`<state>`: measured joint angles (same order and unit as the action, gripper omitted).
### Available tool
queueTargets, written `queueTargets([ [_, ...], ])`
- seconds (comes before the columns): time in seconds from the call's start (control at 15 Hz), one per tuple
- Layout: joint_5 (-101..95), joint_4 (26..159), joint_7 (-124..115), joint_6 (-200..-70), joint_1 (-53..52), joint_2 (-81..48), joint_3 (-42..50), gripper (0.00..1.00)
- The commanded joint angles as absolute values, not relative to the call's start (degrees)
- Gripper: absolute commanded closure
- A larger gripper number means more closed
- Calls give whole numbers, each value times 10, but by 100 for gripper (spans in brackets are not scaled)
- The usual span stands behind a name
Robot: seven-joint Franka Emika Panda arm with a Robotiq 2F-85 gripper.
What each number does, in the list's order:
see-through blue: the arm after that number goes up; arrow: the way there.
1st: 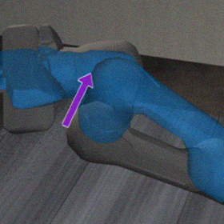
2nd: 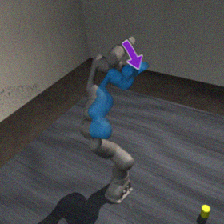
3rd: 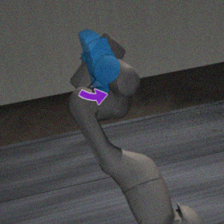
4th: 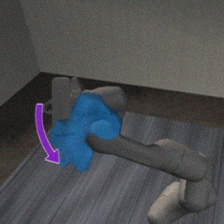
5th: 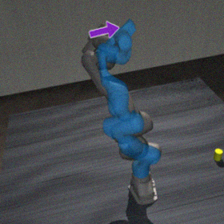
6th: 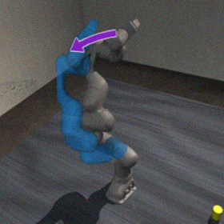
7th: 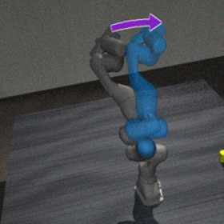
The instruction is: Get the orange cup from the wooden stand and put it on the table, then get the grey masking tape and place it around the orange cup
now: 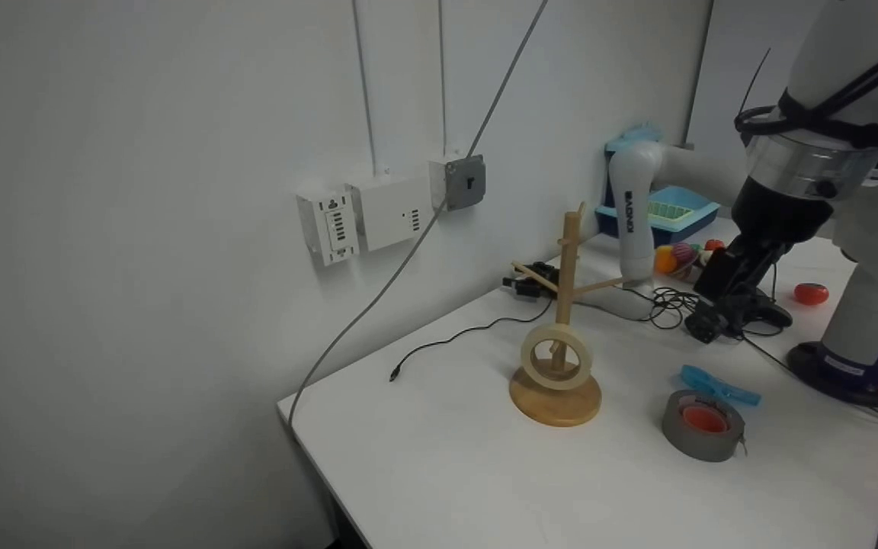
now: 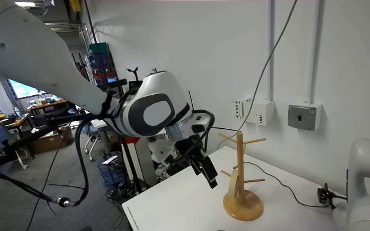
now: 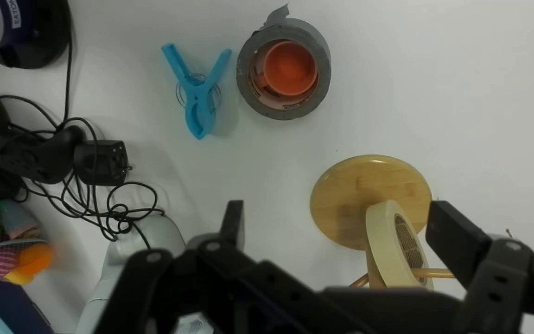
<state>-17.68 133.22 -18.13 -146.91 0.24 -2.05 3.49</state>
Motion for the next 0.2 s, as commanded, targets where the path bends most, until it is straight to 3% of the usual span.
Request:
queueTargets([
  [0.0, -176, 1332, -180, -1468, 6, -20, 32, 0],
  [0.13, -176, 1332, -180, -1468, 6, -20, 32, 0],
])
